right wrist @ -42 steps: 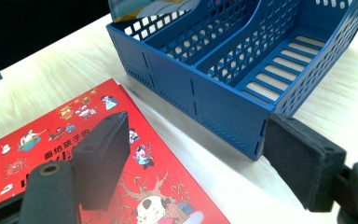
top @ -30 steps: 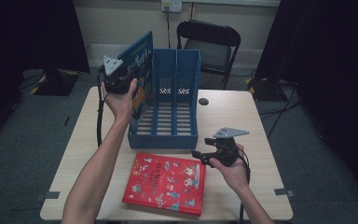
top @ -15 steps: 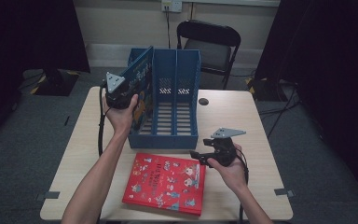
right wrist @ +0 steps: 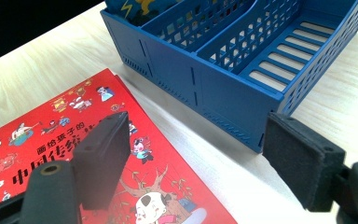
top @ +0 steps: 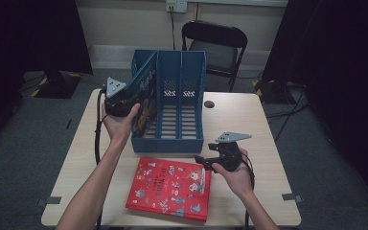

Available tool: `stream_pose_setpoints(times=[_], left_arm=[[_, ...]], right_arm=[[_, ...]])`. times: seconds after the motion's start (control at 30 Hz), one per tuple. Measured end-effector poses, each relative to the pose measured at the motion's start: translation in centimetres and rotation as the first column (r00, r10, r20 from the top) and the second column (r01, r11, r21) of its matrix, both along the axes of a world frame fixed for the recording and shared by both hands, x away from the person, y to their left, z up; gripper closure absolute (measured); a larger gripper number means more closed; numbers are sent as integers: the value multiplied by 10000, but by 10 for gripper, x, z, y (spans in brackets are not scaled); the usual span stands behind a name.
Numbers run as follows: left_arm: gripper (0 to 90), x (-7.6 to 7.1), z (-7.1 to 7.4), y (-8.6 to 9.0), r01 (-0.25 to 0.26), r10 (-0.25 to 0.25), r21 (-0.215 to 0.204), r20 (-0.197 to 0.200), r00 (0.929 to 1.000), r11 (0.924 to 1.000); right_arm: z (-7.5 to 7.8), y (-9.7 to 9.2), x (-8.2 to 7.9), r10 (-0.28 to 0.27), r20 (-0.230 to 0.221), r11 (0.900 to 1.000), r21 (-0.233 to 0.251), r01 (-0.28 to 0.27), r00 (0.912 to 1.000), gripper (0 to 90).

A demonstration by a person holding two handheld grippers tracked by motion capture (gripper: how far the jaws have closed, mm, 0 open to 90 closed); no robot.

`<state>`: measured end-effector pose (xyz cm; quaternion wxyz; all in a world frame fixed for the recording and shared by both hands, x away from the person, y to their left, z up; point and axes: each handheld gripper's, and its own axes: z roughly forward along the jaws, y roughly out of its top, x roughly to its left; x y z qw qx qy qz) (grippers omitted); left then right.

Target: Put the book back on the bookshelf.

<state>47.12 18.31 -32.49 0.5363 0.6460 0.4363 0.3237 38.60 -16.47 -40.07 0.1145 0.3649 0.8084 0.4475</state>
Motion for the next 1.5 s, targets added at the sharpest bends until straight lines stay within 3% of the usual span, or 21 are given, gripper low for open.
stream_pose_setpoints(times=[0.2, 0.3, 0.4, 0.47, 0.67, 0.77, 0.83, 1.0, 1.3, 1.5], left_arm=[[722, -1, 17, 5, 242, -238, 77, -431, 9988, 9997], [745, -3, 27, 8, 104, -103, 26, -330, 9994, 9999], [755, 0, 34, 9, 259, -234, 351, -706, 9972, 9990], [775, -1, 37, 8, 146, -97, 679, -730, 9973, 9976], [779, 3, 37, 5, 79, 34, 944, -1189, 9929, 9955], [796, 2, 38, 3, -292, 434, 1235, -1135, 9926, 9919], [807, 1, 38, 2, -682, 849, 1551, -1039, 9910, 9855], [813, 1, 36, 4, -903, 1042, 1336, -1010, 9894, 9869], [816, 0, 29, 7, -1108, 1156, 1133, -365, 9926, 9874], [827, 0, 25, 7, -1449, 1457, 801, -42, 9893, 9862]], right_arm=[[-3, 0, 1, -54, -80, 10000, -43, 54, 10000, 233], [-3, -1, 2, -76, -101, 10000, -54, 75, 9999, 233], [-3, -1, 1, -104, -86, 9999, -29, 104, 9999, 233], [-3, -1, 1, -114, -84, 9999, -37, 113, 9999, 234], [-3, 0, 2, -84, -93, 9999, -92, 83, 9999, 234], [-3, 0, 2, -117, -130, 9999, -94, 115, 9998, 235], [-4, -1, 2, -170, -164, 9998, -96, 168, 9997, 236], [-5, -3, 2, -249, -229, 9996, -138, 246, 9994, 239], [-5, -5, 3, -352, -300, 9993, -139, 348, 9989, 240], [-6, -4, 4, -334, -342, 9993, -167, 328, 9989, 240]])
